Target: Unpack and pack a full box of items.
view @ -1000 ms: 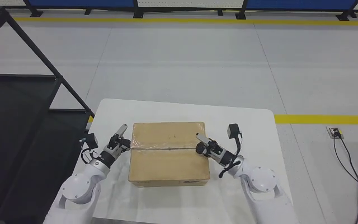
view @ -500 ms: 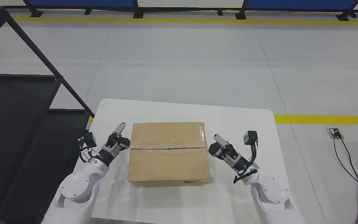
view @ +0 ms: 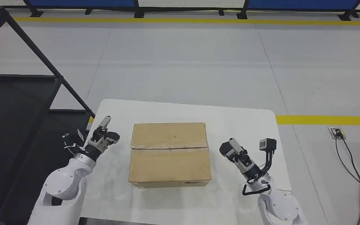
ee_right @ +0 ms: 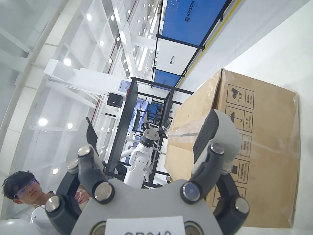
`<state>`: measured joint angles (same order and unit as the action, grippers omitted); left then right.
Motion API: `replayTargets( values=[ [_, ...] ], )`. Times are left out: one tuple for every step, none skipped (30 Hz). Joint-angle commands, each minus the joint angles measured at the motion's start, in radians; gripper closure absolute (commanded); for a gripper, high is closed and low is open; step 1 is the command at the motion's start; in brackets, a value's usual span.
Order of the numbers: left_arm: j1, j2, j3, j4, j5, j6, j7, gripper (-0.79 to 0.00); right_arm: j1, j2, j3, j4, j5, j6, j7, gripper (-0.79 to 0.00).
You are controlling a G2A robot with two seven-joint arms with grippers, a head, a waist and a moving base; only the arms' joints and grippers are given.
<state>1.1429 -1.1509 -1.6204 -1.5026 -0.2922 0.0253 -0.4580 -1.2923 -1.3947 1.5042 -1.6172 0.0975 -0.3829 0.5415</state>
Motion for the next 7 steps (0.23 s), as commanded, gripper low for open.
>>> replayTargets(
  values=[
    [0.000, 0.000, 0.000, 0.000, 0.000, 0.000, 0.000, -0.785, 0.000, 0.000, 0.000, 0.000, 0.000, 0.000, 0.000, -0.785],
    [0.000, 0.001, -0.002, 0.000, -0.002, 0.001, -0.010, -0.784, 0.000, 0.000, 0.000, 0.000, 0.000, 0.000, 0.000, -0.785],
    [0.000, 0.001, -0.003, -0.001, -0.002, 0.001, -0.013, -0.784, 0.000, 0.000, 0.000, 0.000, 0.000, 0.000, 0.000, -0.785],
    [0.000, 0.001, -0.003, -0.001, -0.002, 0.000, -0.011, -0.785, 0.000, 0.000, 0.000, 0.000, 0.000, 0.000, 0.000, -0.785],
    [0.000, 0.001, -0.002, 0.000, -0.002, 0.000, -0.010, -0.785, 0.000, 0.000, 0.000, 0.000, 0.000, 0.000, 0.000, -0.785],
    [0.000, 0.001, -0.002, 0.000, -0.002, 0.000, -0.009, -0.785, 0.000, 0.000, 0.000, 0.000, 0.000, 0.000, 0.000, -0.785],
    [0.000, 0.001, -0.002, 0.000, -0.002, 0.000, -0.009, -0.784, 0.000, 0.000, 0.000, 0.000, 0.000, 0.000, 0.000, -0.785]
  ],
)
